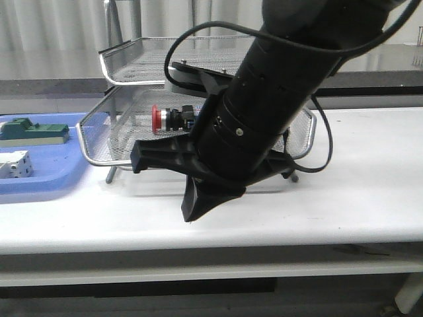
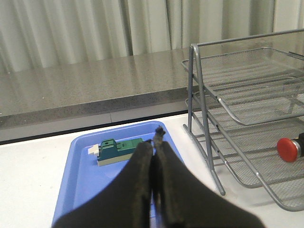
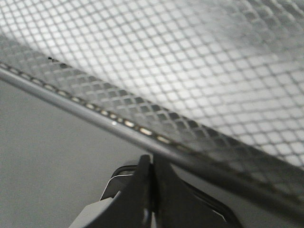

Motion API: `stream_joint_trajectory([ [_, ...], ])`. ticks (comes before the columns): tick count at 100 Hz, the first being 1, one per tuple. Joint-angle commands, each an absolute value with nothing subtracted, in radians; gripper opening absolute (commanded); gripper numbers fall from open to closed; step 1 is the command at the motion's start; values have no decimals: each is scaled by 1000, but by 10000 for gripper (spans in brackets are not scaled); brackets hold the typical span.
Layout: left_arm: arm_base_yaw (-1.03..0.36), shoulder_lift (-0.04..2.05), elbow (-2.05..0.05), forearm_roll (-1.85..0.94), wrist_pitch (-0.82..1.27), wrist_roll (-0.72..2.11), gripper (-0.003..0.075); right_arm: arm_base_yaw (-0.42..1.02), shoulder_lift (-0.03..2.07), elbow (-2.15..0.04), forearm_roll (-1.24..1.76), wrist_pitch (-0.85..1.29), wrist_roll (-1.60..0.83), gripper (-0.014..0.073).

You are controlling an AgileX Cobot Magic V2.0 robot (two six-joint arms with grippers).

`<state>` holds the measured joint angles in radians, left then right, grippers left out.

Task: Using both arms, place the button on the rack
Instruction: 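Push the middle mesh tray back into the rack with the right gripper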

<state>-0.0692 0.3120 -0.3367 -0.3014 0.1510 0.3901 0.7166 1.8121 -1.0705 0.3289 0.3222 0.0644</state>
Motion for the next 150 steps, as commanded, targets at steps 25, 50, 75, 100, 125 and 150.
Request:
stream_joint_trajectory([
  [25, -69, 319, -362, -316, 76, 380, -21, 635, 1834, -1216, 238, 250, 53, -60],
  [50, -69, 319, -362, -316, 76, 380, -21, 573, 1853, -1281, 195, 232, 53, -60],
  [75, -69, 319, -362, -316, 76, 380, -21, 538, 1858, -1289, 195, 217, 53, -60],
  [100, -69, 319, -362, -316, 76, 380, -21, 545, 1833, -1289, 195, 287, 53, -60],
  [125, -69, 319, -362, -316, 76, 380, -21, 545, 1752, -1281, 159, 429, 53, -60],
  [150, -69, 319, -362, -316, 76, 380, -21, 515, 1607, -1208, 104, 439, 55, -60],
])
